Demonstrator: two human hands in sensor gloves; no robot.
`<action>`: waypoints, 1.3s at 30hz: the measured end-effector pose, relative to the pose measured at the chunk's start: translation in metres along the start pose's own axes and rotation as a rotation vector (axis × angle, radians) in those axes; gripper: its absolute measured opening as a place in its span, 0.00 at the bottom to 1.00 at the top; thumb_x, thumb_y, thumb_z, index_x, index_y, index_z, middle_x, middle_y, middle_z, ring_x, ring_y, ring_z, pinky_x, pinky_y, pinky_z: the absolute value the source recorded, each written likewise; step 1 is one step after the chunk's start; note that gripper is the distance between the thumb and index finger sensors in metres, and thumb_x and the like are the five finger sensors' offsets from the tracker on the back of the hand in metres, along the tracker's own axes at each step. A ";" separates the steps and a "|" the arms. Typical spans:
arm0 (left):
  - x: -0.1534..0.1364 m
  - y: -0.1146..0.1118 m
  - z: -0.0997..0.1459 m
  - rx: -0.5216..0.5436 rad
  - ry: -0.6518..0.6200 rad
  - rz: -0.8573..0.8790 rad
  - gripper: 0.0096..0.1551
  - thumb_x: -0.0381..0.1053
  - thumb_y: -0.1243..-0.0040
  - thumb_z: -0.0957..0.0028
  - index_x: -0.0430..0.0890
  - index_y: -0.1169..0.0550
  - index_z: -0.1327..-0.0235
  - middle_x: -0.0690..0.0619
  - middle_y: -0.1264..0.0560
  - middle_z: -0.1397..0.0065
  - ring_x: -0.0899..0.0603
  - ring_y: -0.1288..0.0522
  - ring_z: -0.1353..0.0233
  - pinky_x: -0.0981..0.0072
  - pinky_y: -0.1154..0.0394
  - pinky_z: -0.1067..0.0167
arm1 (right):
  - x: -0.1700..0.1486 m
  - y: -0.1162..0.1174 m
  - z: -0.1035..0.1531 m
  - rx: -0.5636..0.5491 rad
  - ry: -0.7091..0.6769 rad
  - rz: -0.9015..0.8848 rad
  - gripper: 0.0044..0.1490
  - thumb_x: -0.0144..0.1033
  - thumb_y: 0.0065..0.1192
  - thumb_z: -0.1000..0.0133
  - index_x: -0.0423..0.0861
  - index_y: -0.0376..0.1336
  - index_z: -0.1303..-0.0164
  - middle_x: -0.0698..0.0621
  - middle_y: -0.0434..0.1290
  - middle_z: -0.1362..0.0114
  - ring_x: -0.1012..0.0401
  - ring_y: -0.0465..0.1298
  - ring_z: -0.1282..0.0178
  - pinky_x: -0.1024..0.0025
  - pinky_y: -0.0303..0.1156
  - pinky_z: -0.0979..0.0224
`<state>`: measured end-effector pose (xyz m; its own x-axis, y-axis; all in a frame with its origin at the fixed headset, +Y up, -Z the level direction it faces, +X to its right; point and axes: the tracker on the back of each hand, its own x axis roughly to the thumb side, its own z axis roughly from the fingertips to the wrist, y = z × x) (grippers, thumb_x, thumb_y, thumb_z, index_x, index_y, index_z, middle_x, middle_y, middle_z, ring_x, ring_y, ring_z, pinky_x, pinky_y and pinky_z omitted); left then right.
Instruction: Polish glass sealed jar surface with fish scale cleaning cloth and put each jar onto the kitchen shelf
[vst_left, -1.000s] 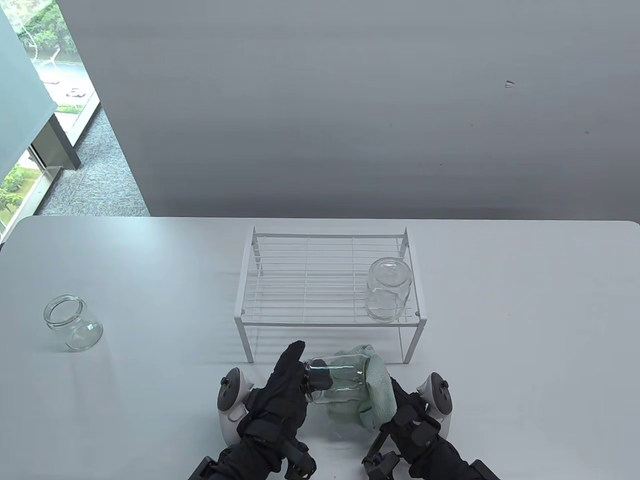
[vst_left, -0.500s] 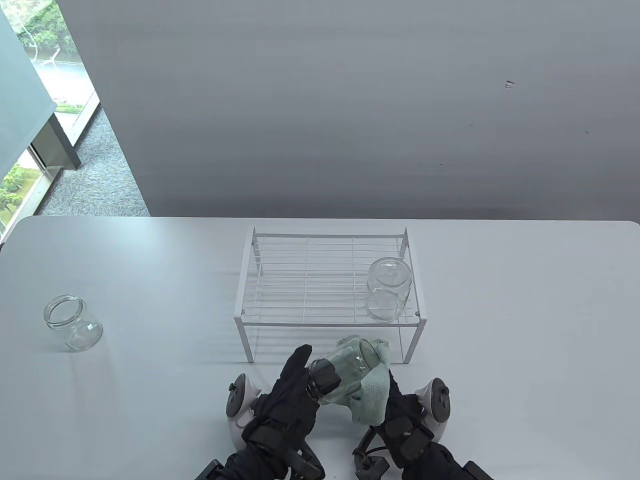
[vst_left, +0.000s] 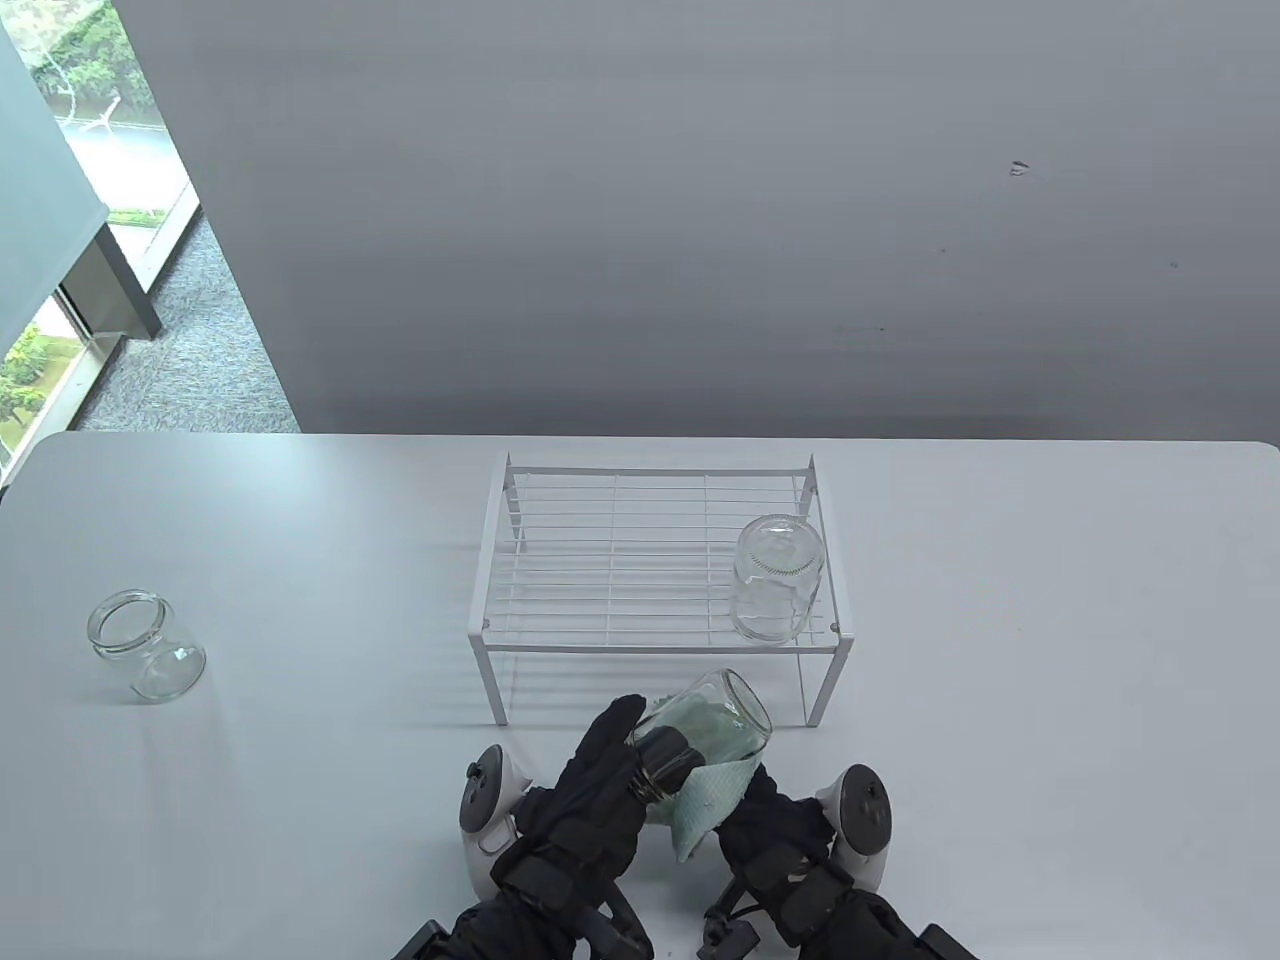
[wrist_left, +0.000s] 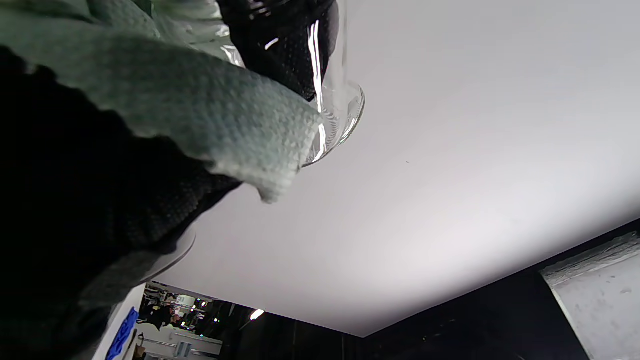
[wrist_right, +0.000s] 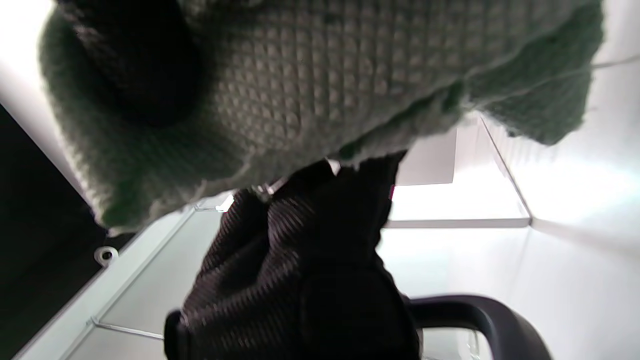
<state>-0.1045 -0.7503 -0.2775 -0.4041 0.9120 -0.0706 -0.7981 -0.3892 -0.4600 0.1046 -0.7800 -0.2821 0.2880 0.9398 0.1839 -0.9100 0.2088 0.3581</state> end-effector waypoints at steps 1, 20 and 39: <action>0.001 0.000 0.000 -0.002 0.011 -0.034 0.34 0.47 0.61 0.39 0.40 0.52 0.23 0.49 0.29 0.30 0.52 0.18 0.34 0.45 0.57 0.27 | 0.001 -0.004 0.000 -0.038 -0.021 -0.031 0.67 0.58 0.67 0.44 0.25 0.34 0.27 0.26 0.55 0.27 0.33 0.65 0.30 0.31 0.57 0.35; 0.016 0.002 0.003 0.065 -0.058 -0.626 0.34 0.44 0.54 0.43 0.35 0.44 0.25 0.40 0.22 0.41 0.43 0.15 0.48 0.41 0.57 0.30 | 0.044 -0.004 -0.005 0.216 -0.348 0.873 0.51 0.42 0.64 0.43 0.27 0.45 0.23 0.20 0.44 0.27 0.22 0.54 0.31 0.26 0.49 0.36; 0.013 0.012 0.004 0.066 0.011 -0.537 0.34 0.48 0.57 0.40 0.39 0.47 0.23 0.48 0.19 0.44 0.54 0.12 0.53 0.44 0.48 0.26 | 0.008 -0.024 -0.002 0.003 -0.001 0.147 0.47 0.52 0.61 0.41 0.28 0.56 0.27 0.25 0.64 0.32 0.31 0.71 0.40 0.34 0.63 0.42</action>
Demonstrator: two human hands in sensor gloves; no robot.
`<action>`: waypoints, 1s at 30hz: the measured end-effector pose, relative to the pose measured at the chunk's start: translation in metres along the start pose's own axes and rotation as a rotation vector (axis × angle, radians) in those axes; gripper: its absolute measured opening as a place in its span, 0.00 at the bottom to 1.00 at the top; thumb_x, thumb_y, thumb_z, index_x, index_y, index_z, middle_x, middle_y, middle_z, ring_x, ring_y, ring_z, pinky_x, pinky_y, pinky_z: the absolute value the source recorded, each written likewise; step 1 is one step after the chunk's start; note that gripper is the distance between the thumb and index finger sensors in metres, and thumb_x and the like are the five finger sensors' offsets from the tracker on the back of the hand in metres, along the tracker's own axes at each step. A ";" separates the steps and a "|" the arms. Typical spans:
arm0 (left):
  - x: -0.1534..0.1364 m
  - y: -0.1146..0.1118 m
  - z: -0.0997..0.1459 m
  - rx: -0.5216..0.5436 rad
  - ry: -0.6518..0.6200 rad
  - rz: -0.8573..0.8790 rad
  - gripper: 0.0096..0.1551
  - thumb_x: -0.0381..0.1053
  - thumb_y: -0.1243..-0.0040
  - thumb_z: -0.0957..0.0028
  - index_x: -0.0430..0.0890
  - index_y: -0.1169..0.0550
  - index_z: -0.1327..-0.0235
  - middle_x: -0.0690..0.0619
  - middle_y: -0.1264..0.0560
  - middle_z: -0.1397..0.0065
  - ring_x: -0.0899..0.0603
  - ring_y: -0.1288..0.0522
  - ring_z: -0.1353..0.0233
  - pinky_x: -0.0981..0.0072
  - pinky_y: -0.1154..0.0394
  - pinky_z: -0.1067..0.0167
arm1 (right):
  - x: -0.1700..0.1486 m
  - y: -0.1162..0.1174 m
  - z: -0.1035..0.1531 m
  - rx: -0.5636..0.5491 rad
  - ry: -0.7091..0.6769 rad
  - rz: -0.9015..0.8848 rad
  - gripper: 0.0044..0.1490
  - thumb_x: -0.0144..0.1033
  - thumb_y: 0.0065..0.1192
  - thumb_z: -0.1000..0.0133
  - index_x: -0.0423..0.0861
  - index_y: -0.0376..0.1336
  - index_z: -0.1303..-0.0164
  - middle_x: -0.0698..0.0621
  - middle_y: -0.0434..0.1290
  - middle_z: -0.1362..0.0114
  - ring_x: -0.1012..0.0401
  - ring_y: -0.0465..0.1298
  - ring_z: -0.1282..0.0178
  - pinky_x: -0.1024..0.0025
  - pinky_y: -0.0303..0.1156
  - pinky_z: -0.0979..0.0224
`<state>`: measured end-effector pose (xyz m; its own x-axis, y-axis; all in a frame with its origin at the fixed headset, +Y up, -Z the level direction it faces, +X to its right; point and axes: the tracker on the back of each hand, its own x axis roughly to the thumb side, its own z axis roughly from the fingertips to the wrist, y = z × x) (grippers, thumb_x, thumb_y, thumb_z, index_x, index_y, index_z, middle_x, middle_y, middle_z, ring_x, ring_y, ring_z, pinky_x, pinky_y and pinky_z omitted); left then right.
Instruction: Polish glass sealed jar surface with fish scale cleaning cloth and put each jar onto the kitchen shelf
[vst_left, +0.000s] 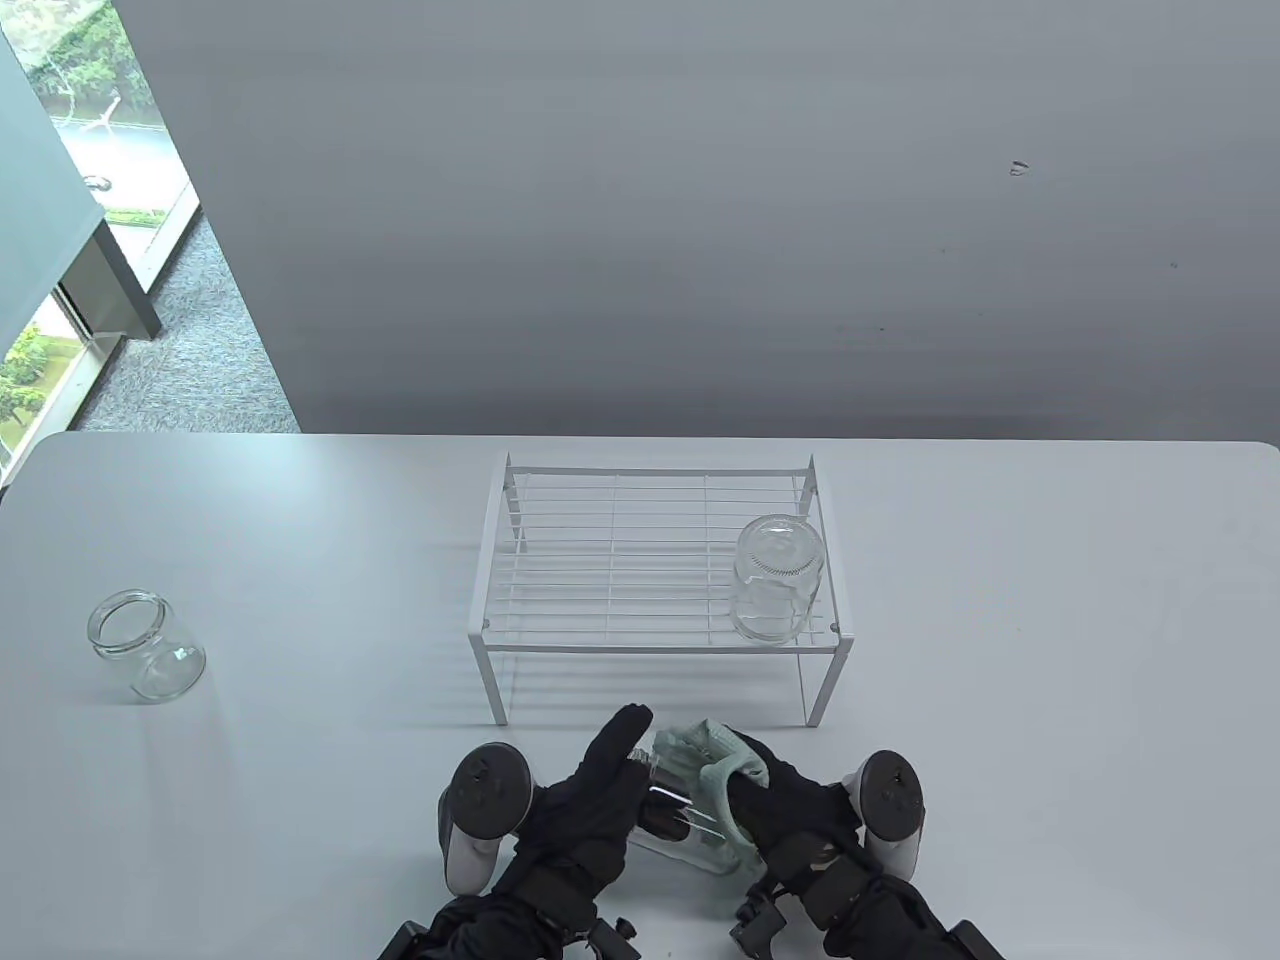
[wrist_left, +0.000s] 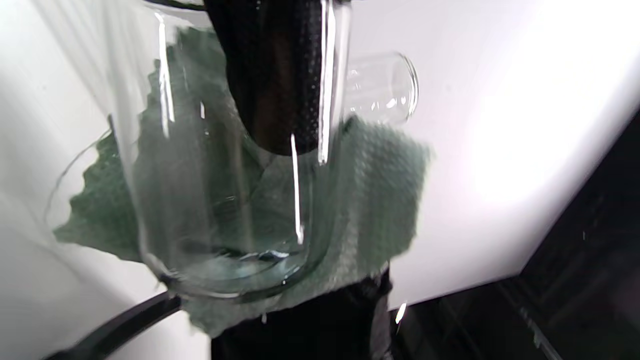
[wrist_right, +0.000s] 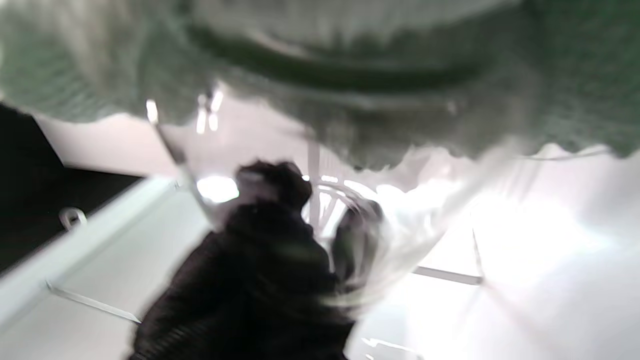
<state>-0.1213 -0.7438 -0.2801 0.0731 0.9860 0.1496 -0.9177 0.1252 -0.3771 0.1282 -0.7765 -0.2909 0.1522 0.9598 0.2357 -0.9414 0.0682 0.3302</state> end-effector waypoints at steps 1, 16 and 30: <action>-0.004 0.002 0.000 0.012 0.020 0.093 0.33 0.48 0.58 0.39 0.39 0.47 0.23 0.48 0.20 0.42 0.54 0.12 0.51 0.44 0.49 0.26 | 0.000 0.001 0.000 -0.007 -0.011 -0.040 0.50 0.55 0.61 0.41 0.28 0.53 0.25 0.25 0.62 0.31 0.31 0.70 0.39 0.34 0.63 0.41; -0.028 -0.019 0.001 0.002 0.063 0.743 0.33 0.48 0.63 0.39 0.42 0.53 0.23 0.52 0.26 0.34 0.58 0.14 0.40 0.40 0.47 0.29 | 0.005 0.019 -0.001 -0.012 -0.105 -0.042 0.67 0.61 0.65 0.45 0.29 0.35 0.24 0.29 0.54 0.25 0.34 0.67 0.30 0.34 0.61 0.36; -0.032 -0.031 -0.005 -0.207 0.172 0.658 0.32 0.50 0.63 0.37 0.45 0.49 0.21 0.42 0.31 0.27 0.47 0.20 0.32 0.41 0.53 0.27 | -0.001 0.011 0.000 -0.093 -0.043 -0.086 0.69 0.62 0.73 0.49 0.28 0.39 0.25 0.31 0.57 0.26 0.34 0.65 0.29 0.33 0.60 0.35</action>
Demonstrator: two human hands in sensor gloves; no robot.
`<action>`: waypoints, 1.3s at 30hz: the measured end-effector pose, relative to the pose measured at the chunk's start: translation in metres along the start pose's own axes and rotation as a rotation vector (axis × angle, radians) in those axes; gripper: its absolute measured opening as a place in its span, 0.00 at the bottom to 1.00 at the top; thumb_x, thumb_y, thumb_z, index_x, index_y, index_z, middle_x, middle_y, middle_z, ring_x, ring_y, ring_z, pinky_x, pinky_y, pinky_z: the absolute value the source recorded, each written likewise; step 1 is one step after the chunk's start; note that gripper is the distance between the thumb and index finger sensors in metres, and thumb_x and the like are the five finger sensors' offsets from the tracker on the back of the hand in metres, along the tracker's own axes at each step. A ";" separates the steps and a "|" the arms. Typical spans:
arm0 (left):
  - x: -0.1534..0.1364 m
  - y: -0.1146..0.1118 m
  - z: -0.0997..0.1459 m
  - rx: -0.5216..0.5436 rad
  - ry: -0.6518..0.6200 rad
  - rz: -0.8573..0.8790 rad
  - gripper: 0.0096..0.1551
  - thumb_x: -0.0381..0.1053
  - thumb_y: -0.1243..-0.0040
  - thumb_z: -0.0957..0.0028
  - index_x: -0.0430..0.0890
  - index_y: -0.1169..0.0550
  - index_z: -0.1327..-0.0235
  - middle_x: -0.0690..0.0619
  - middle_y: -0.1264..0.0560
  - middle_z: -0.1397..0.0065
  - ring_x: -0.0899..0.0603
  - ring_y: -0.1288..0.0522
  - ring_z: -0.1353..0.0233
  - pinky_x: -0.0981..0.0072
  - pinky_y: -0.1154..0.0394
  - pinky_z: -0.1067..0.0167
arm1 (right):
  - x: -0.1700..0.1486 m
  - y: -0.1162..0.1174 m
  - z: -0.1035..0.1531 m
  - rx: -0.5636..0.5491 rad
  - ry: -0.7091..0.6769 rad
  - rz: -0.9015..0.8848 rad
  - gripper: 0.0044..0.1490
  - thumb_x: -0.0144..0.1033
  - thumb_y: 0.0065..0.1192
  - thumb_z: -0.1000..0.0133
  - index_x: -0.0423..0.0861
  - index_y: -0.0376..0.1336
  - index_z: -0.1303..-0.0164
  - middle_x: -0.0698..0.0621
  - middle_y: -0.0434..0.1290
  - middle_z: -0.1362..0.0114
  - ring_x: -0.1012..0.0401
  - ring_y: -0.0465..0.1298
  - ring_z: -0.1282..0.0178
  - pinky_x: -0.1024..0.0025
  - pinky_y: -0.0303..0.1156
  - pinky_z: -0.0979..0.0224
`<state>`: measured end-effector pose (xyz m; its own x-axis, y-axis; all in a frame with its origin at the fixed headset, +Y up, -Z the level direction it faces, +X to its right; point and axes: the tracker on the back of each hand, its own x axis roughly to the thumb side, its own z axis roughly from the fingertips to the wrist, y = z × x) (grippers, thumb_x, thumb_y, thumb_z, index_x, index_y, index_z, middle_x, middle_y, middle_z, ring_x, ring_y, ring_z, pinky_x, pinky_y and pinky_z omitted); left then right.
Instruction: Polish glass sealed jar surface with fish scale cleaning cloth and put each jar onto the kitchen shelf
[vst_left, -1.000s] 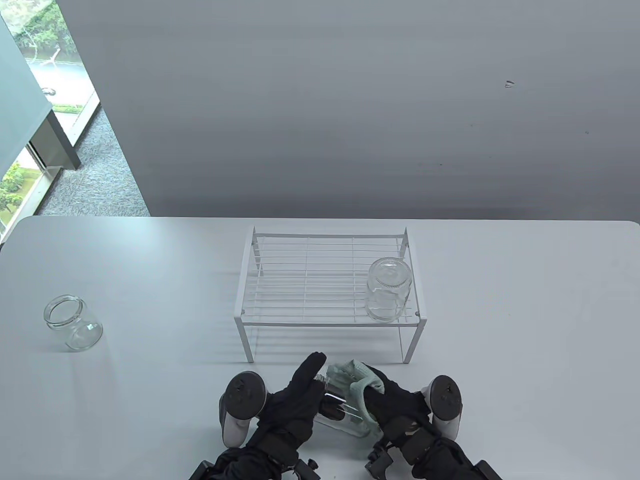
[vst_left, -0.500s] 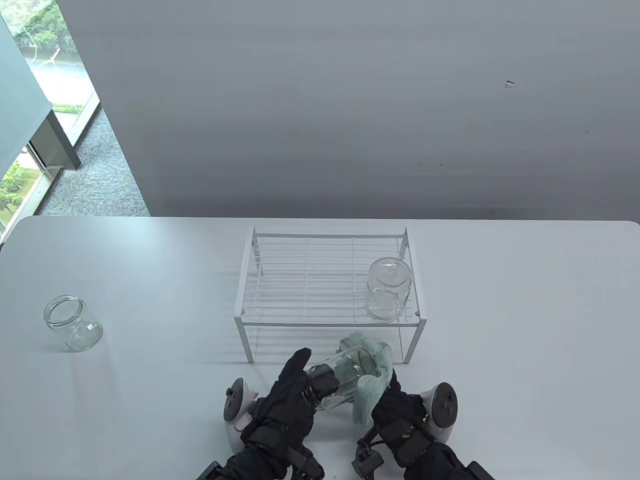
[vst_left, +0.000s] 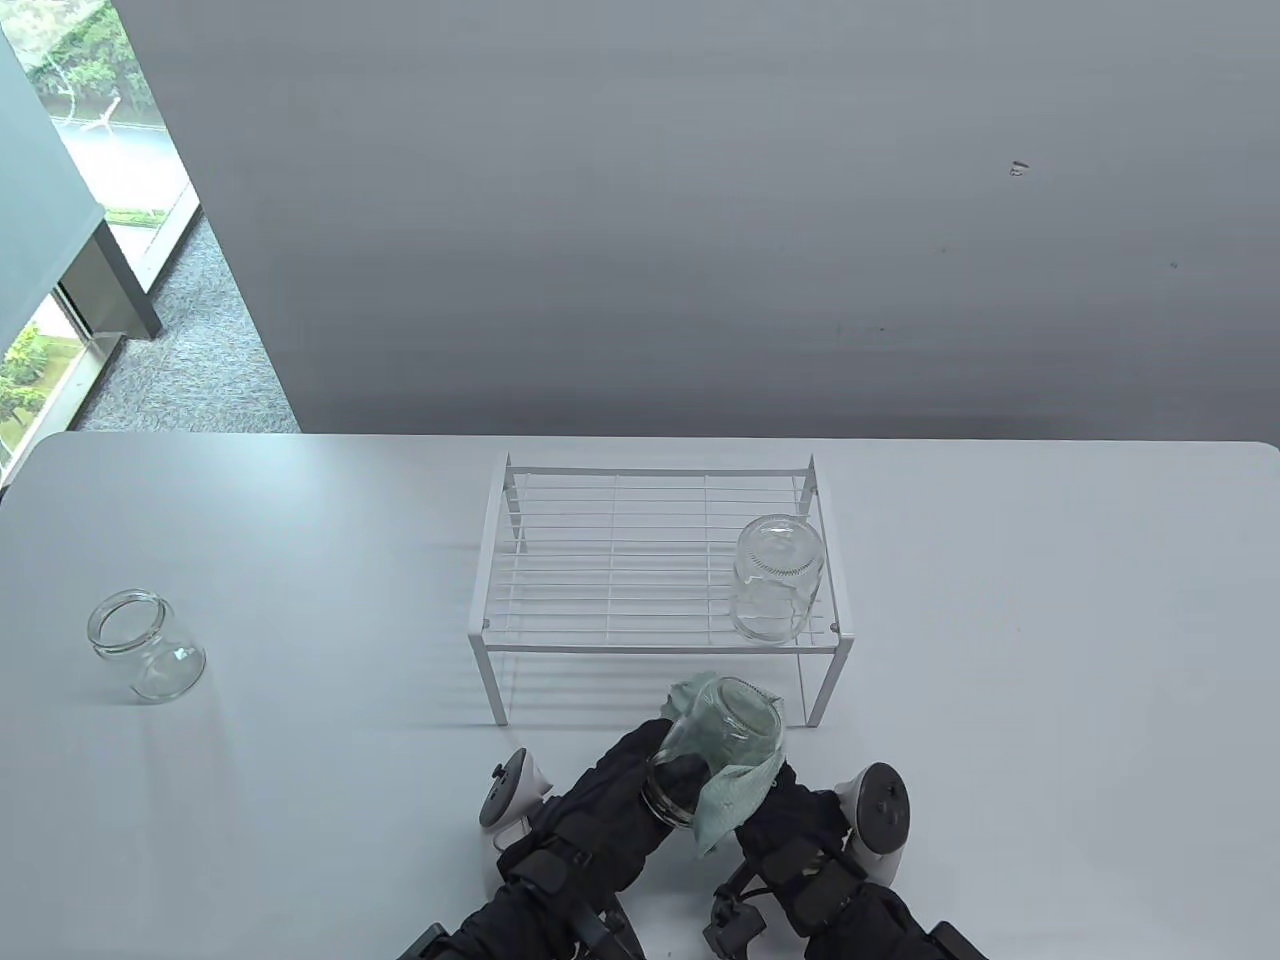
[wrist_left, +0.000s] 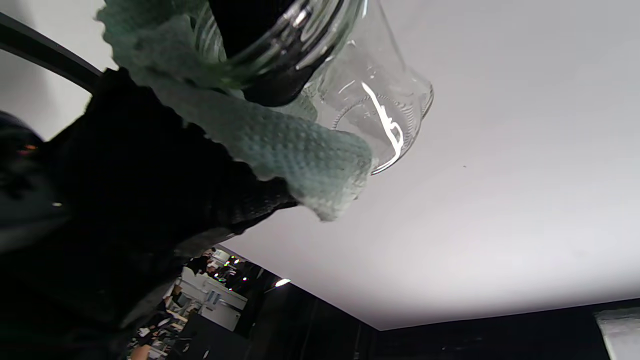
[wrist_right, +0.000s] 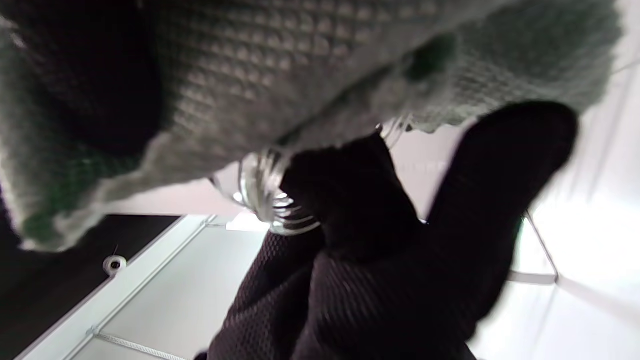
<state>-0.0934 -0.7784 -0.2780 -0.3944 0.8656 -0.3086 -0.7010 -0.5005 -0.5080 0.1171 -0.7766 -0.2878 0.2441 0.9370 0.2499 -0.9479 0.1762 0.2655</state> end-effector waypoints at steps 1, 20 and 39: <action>0.001 0.000 -0.001 0.000 0.017 -0.026 0.32 0.50 0.63 0.37 0.46 0.49 0.20 0.41 0.32 0.27 0.46 0.21 0.31 0.41 0.54 0.28 | -0.001 -0.002 0.000 -0.017 0.006 -0.007 0.69 0.62 0.73 0.49 0.27 0.40 0.25 0.30 0.58 0.27 0.34 0.67 0.30 0.34 0.60 0.35; 0.031 0.003 0.005 0.042 -0.031 -0.652 0.59 0.70 0.43 0.46 0.33 0.50 0.22 0.28 0.43 0.24 0.25 0.35 0.28 0.29 0.52 0.32 | 0.007 -0.001 0.001 0.055 0.017 0.324 0.67 0.61 0.74 0.50 0.23 0.46 0.28 0.25 0.64 0.35 0.33 0.74 0.42 0.33 0.63 0.40; 0.040 0.024 0.009 0.152 -0.039 -0.491 0.68 0.75 0.33 0.53 0.31 0.50 0.25 0.30 0.39 0.25 0.26 0.30 0.28 0.31 0.45 0.31 | 0.020 -0.001 -0.001 0.160 -0.119 0.417 0.38 0.39 0.65 0.43 0.29 0.61 0.30 0.23 0.69 0.39 0.33 0.76 0.48 0.34 0.64 0.43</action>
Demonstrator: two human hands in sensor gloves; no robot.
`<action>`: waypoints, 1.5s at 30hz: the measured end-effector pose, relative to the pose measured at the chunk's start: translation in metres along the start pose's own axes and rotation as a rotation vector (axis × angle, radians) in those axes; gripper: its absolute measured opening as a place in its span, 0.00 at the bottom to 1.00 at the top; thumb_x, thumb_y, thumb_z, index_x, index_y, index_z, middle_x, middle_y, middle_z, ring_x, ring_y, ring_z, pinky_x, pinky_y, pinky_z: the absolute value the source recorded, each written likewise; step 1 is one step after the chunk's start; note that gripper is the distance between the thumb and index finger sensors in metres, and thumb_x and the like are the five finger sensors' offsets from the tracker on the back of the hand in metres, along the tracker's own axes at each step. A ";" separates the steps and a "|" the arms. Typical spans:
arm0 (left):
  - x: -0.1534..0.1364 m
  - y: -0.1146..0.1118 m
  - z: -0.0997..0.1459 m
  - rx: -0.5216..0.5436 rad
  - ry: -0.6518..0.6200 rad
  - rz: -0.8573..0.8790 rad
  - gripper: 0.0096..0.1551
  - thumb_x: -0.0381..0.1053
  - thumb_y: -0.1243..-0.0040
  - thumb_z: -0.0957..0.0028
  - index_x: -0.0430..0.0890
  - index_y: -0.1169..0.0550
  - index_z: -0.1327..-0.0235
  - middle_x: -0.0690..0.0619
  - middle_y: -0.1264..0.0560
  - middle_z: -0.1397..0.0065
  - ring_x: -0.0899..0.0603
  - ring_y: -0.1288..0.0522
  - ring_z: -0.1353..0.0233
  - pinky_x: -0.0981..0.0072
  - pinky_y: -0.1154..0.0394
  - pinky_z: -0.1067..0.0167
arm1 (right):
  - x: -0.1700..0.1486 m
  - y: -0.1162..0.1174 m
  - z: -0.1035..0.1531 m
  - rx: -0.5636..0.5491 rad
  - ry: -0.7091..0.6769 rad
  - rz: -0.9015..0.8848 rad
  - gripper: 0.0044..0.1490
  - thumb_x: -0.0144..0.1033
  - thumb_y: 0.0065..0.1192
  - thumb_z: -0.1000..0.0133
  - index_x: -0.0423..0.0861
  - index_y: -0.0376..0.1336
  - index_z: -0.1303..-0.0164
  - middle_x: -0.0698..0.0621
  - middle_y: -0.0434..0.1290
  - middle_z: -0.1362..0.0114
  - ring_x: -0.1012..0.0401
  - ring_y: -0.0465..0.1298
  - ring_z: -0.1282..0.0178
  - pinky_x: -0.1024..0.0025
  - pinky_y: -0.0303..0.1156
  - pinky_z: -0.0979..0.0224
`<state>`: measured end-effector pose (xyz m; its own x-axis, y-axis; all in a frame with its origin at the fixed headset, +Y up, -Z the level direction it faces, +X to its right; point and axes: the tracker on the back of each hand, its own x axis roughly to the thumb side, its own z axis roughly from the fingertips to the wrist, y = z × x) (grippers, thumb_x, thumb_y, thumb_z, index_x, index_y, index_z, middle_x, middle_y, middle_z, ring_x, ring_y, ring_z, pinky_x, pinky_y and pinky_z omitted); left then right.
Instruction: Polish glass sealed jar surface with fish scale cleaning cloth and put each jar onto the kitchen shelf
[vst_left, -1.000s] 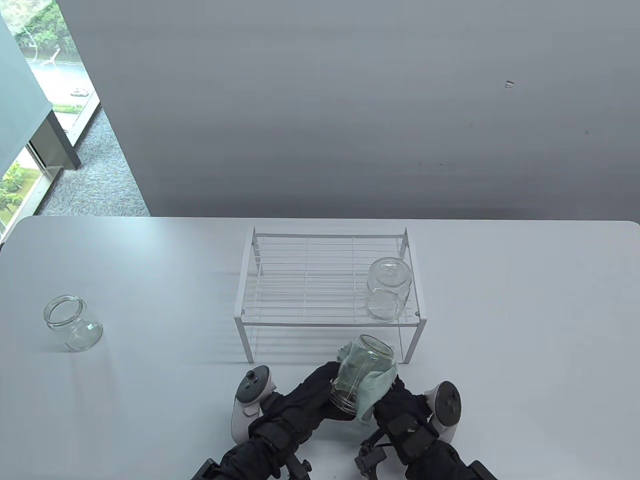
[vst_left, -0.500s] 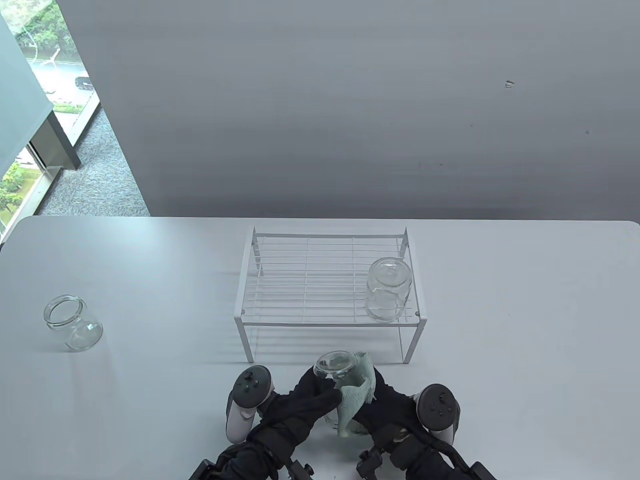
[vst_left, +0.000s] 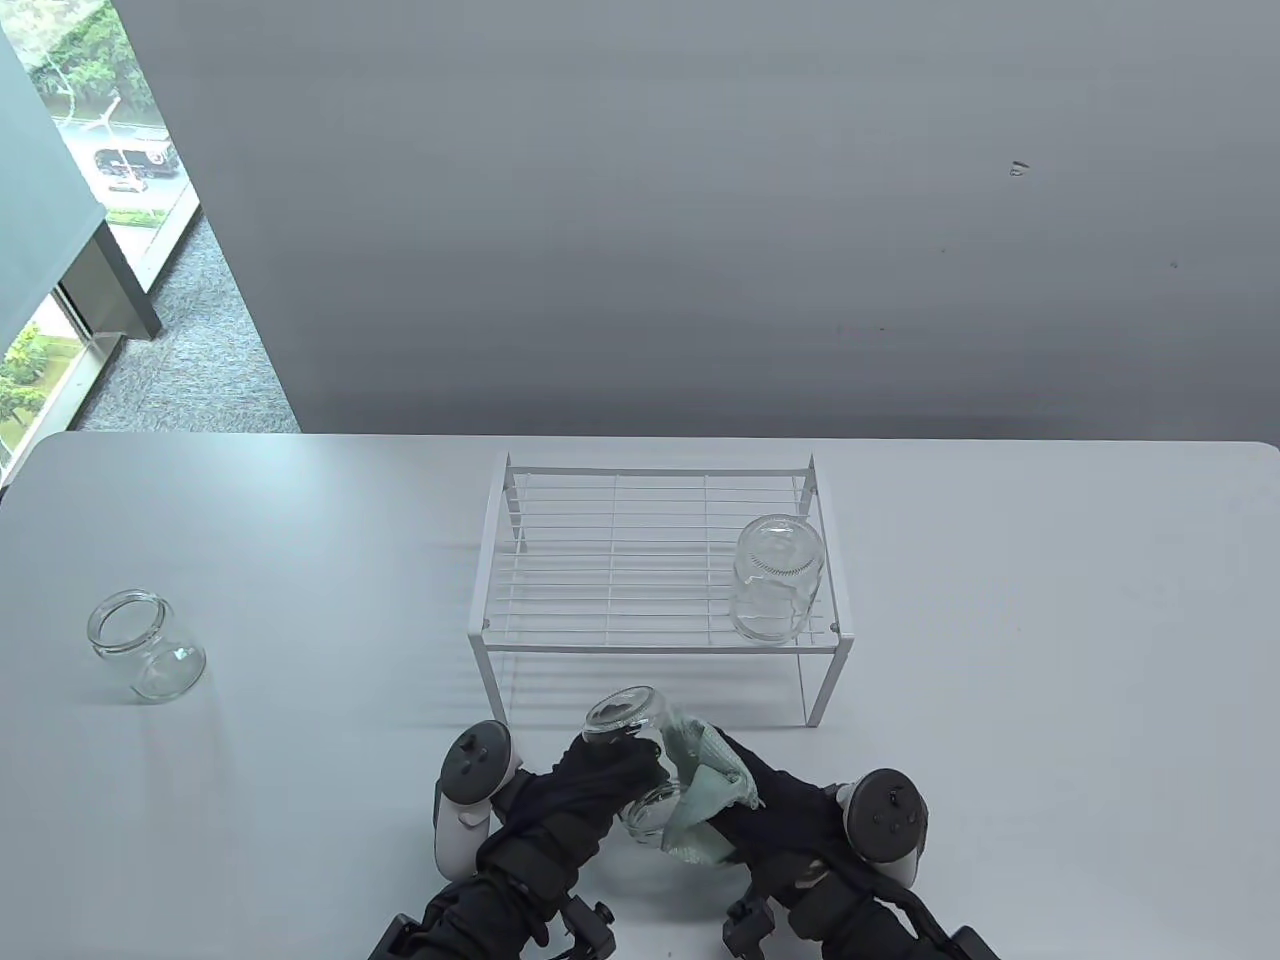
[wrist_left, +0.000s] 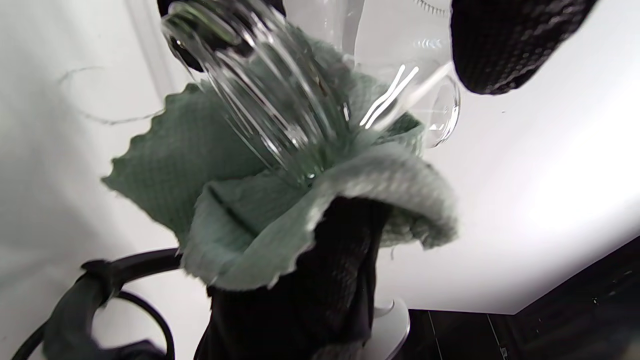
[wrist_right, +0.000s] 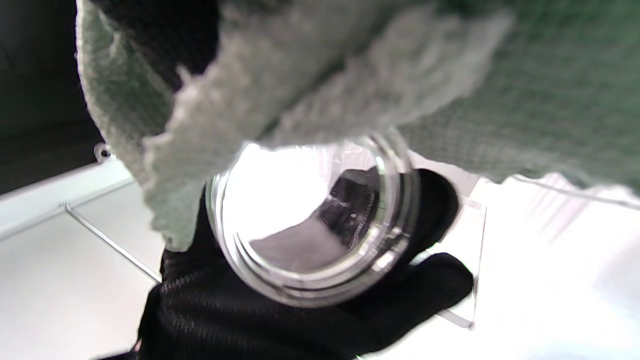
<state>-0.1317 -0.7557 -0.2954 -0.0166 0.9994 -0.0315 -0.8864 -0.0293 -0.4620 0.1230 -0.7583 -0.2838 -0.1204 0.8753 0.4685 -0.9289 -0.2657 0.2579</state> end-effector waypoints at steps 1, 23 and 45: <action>0.003 0.003 0.001 0.022 -0.013 0.000 0.68 0.75 0.34 0.53 0.31 0.50 0.25 0.31 0.39 0.25 0.27 0.30 0.28 0.31 0.45 0.31 | 0.000 0.000 0.000 0.014 -0.002 0.016 0.38 0.38 0.65 0.43 0.29 0.61 0.30 0.24 0.70 0.39 0.33 0.77 0.48 0.34 0.64 0.43; 0.130 0.024 -0.044 0.356 -0.370 -0.493 0.68 0.74 0.32 0.54 0.33 0.50 0.23 0.33 0.40 0.22 0.26 0.32 0.25 0.32 0.45 0.29 | -0.009 -0.023 -0.001 0.074 0.038 0.133 0.35 0.36 0.64 0.44 0.27 0.65 0.34 0.26 0.74 0.43 0.35 0.79 0.52 0.36 0.67 0.45; 0.095 0.014 -0.104 0.379 -0.217 -0.645 0.67 0.72 0.31 0.54 0.30 0.48 0.24 0.28 0.38 0.25 0.20 0.31 0.30 0.23 0.41 0.39 | -0.004 -0.031 -0.003 0.059 0.023 0.120 0.35 0.37 0.64 0.43 0.27 0.65 0.34 0.26 0.74 0.43 0.35 0.79 0.52 0.36 0.67 0.45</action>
<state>-0.0970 -0.6630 -0.3972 0.5001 0.7994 0.3329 -0.8488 0.5287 0.0054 0.1507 -0.7524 -0.2966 -0.2377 0.8445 0.4800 -0.8852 -0.3917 0.2509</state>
